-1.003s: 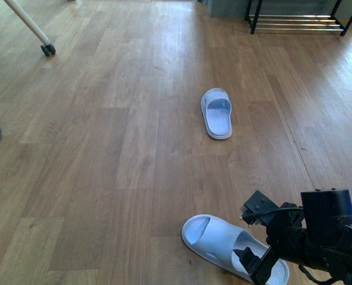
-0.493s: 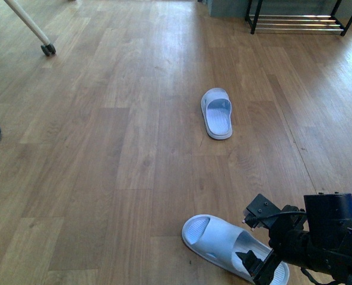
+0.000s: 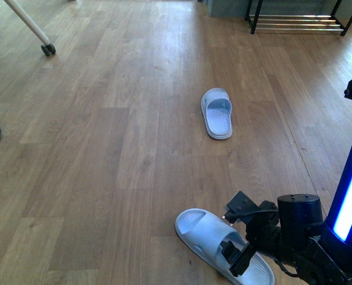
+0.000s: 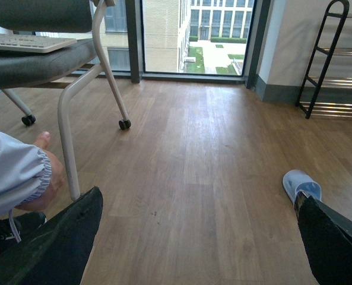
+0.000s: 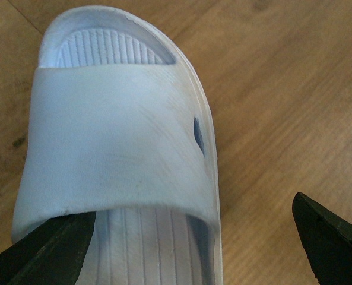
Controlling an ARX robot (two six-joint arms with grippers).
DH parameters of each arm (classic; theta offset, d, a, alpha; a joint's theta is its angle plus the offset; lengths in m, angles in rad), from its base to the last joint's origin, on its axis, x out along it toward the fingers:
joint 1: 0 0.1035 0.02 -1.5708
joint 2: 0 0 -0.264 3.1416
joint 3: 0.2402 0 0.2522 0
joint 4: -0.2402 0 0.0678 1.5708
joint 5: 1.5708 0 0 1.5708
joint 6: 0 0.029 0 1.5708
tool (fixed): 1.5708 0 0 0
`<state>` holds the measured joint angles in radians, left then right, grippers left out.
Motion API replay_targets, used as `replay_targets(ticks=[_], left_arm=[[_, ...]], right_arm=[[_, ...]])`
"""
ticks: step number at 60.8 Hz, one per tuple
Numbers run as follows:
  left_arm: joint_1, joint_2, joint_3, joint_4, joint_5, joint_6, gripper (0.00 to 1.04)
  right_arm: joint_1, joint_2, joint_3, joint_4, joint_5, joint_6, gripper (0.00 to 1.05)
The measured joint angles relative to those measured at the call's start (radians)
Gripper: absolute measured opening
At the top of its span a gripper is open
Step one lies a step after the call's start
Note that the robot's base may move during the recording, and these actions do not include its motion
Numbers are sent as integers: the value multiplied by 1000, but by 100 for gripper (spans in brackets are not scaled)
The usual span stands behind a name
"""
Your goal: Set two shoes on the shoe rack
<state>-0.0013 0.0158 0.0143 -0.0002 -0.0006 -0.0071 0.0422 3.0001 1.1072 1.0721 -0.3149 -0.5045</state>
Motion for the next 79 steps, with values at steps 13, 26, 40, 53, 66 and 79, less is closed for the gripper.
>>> replay_targets(ticks=[13, 26, 40, 53, 66, 79], left_arm=[[0, 0, 0, 0, 0, 0, 95], [0, 0, 0, 0, 0, 0, 95], [0, 0, 0, 0, 0, 0, 95], [0, 0, 0, 0, 0, 0, 95], [0, 0, 0, 0, 0, 0, 95], [0, 0, 0, 0, 0, 0, 95]], right_arm=[[5, 14, 9, 24, -1, 45, 50], [-26, 25, 21, 26, 11, 73, 16], [-48, 28, 13, 40, 36, 129, 1], [-32, -88, -166, 48, 105, 150, 1], [17, -437, -458, 105, 128, 71, 1], [-134, -1140, -762, -140, 79, -70, 1]])
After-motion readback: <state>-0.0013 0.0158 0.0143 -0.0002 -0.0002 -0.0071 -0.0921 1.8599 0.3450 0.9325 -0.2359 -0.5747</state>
